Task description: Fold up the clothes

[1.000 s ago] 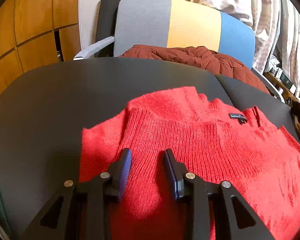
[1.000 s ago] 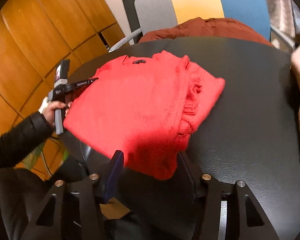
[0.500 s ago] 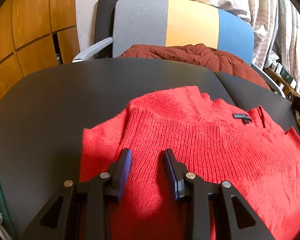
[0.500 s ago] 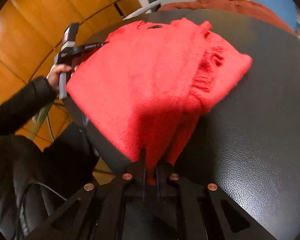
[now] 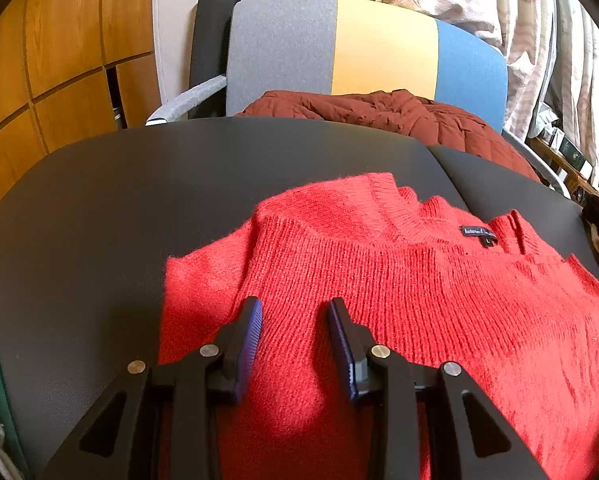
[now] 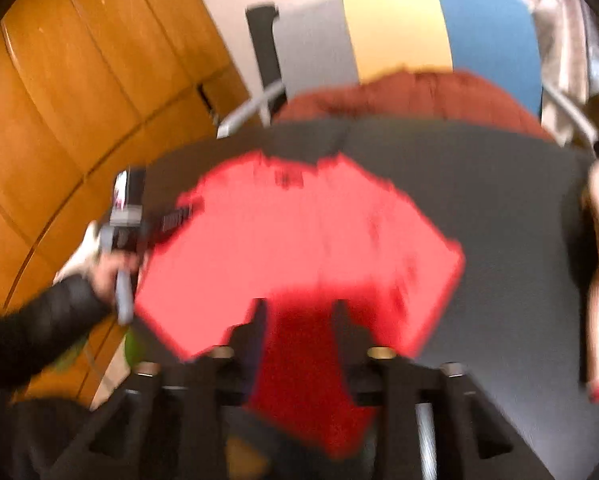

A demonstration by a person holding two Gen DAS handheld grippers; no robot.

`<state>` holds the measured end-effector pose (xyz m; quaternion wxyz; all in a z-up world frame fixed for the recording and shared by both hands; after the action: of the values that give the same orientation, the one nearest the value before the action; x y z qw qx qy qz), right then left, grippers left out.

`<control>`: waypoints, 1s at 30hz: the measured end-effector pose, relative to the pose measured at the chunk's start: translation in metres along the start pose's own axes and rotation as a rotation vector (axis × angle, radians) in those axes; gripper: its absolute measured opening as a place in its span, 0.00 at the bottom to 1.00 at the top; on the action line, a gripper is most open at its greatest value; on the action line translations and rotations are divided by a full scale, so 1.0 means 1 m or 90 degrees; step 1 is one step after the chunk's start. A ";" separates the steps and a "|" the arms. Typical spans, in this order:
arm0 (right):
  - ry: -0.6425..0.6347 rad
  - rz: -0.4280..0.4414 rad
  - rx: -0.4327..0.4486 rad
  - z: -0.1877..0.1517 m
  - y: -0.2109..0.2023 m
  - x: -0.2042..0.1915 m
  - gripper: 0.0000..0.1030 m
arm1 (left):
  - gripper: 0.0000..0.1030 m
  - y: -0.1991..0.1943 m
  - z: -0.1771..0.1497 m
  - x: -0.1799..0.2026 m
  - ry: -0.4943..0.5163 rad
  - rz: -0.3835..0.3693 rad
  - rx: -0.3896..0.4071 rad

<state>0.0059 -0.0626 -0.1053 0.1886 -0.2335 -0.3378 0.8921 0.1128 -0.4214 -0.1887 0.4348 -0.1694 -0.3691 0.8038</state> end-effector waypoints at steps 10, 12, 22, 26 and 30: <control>-0.003 -0.193 0.011 0.031 0.121 0.035 0.47 | 0.33 -0.005 -0.004 -0.004 -0.032 -0.028 0.008; 0.022 -0.189 0.017 0.028 0.118 0.047 0.47 | 0.33 -0.006 -0.006 -0.003 -0.040 -0.035 0.008; 0.048 -0.161 0.022 0.039 0.128 0.071 0.52 | 0.34 0.010 0.005 0.006 -0.063 -0.053 0.007; 0.053 -0.163 0.022 0.044 0.132 0.075 0.53 | 0.34 0.015 0.011 0.013 -0.050 -0.034 0.006; 0.058 -0.156 0.024 0.043 0.130 0.075 0.53 | 0.34 0.009 0.010 0.005 -0.087 -0.071 0.001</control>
<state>-0.1020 -0.1391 -0.1887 0.3158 -0.2268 -0.3383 0.8569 0.0992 -0.4246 -0.1887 0.4525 -0.0928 -0.4063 0.7884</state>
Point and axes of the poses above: each gripper's, at about its wrist camera, not at the fingertips, and y roughly the way its jaws point, x to its right, z to its top, the point moved 6 cm from there along y, roughly the way its jaws point
